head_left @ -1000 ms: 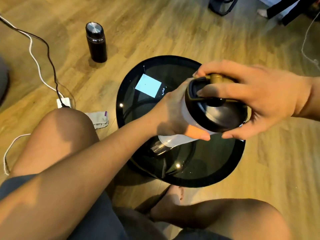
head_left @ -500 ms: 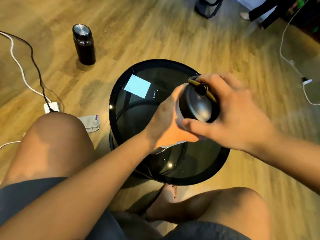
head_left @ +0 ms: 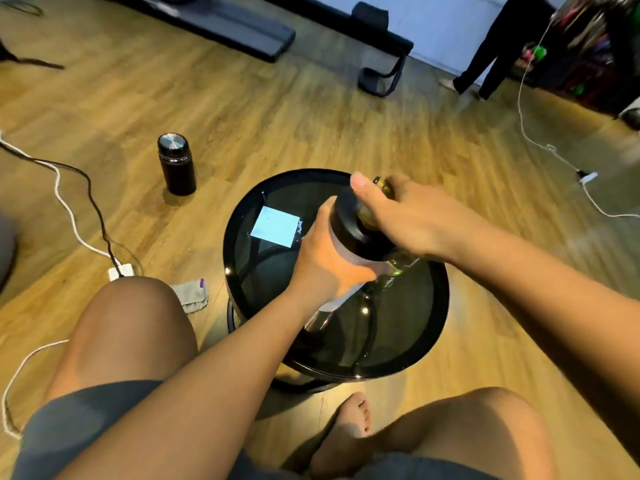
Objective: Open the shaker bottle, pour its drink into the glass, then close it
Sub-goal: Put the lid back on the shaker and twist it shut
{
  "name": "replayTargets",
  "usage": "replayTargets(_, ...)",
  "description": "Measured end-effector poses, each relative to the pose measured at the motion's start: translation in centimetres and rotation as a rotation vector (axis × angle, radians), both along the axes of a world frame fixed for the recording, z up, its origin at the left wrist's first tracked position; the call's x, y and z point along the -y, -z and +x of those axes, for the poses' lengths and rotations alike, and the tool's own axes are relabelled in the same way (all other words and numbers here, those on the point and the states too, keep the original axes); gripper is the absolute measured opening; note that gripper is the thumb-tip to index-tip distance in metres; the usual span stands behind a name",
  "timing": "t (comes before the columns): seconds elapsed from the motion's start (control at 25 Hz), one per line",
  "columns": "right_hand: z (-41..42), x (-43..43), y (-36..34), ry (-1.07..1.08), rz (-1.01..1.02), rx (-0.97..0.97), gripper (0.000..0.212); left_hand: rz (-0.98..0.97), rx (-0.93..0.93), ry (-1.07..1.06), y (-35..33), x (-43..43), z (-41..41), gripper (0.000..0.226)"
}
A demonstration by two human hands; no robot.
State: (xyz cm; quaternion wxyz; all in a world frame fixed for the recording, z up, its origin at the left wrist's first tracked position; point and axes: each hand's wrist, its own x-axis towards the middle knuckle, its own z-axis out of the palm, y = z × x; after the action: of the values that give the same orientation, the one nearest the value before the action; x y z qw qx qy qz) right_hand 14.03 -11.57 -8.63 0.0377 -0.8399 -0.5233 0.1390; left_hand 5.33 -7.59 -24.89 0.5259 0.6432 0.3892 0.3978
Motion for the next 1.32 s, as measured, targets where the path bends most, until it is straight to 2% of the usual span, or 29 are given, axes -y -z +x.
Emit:
replayTargets(0.04, 0.9, 0.1, -1.3, -0.026, -0.026, 0.029, 0.093, 0.039, 0.009, -0.012, 0.1, -0.1, -0.2, 0.11)
replayTargets(0.12, 2.7, -0.1, -3.0, -0.149, -0.043, 0.092, 0.083, 0.082, 0.021, -0.032, 0.2, -0.1, -0.3, 0.104)
replayTargets(0.2, 3.0, -0.1, -3.6, -0.363, -0.088, 0.019, 0.079, 0.067, 0.026, -0.01, 0.2, -0.1, -0.3, 0.102)
replayTargets(0.28, 2.7, 0.1, -2.3, -0.455, -0.126, 0.028, 0.078, 0.037, -0.004, 0.008, -0.2, 0.2, -0.6, 0.109)
replayTargets(0.36, 2.7, -0.2, -0.4, -0.376, -0.015, 0.192, 0.072, 0.024, -0.048, 0.008, -0.3, 0.2, -0.6, 0.114)
replayTargets(0.44, 3.0, -0.6, 0.0, -0.231, 0.115, 0.33, 0.095, 0.029, -0.08, -0.004, -0.4, 0.1, -0.4, 0.116)
replayTargets(0.48, 3.5, -0.7, 0.0, -0.208, 0.158, 0.334, 0.102, 0.033, -0.088, -0.009, -0.3, 0.1, -0.4, 0.116)
replayTargets(0.52, 3.9, -0.8, 0.0, -0.235, 0.177, 0.278, 0.101, 0.033, -0.089, -0.01, -0.2, 0.1, -0.3, 0.117)
replayTargets(0.6, 3.7, -0.8, -0.2, -0.349, 0.1, 0.093, 0.089, 0.017, -0.089, 0.006, 0.0, 0.2, -0.5, 0.12)
replayTargets(0.64, 3.2, -0.5, 0.0, -0.389, 0.055, 0.081, 0.089, 0.005, -0.095, 0.012, 0.0, 0.2, -0.6, 0.12)
replayTargets(0.76, 2.4, -1.1, 0.6, -0.265, 0.191, 0.347, 0.091, 0.011, -0.074, 0.007, -0.2, 0.3, -0.7, 0.11)
replayTargets(0.84, 2.9, -1.5, -0.1, -0.235, 0.246, 0.418, 0.097, 0.01, -0.075, 0.005, -0.3, 0.2, -0.7, 0.108)
replayTargets(0.88, 3.3, -1.6, -0.3, -0.289, 0.215, 0.377, 0.092, 0.011, -0.076, 0.008, -0.2, 0.2, -0.7, 0.107)
replayTargets(1.0, 3.0, -1.5, -0.5, -0.446, -0.029, 0.083, 0.076, 0.009, -0.112, 0.018, -0.2, 0.2, -0.7, 0.114)
replayTargets(1.08, 2.6, -1.7, 0.8, -0.384, -0.033, 0.159, 0.078, 0.006, -0.115, 0.021, -0.1, 0.2, -0.6, 0.11)
replayTargets(1.16, 2.2, -2.1, 0.9, -0.279, 0.001, 0.26, 0.091, 0.012, -0.111, 0.011, -0.1, 0.1, -0.6, 0.1)
replayTargets(1.2, 2.5, -2.3, 0.5, -0.258, -0.015, 0.253, 0.098, 0.009, -0.115, 0.012, 0.0, 0.0, -0.5, 0.103)
replayTargets(1.32, 3.0, -1.9, -0.7, -0.453, -0.096, 0.18, 0.101, -0.018, -0.108, 0.022, 0.1, 0.0, -0.5, 0.112)
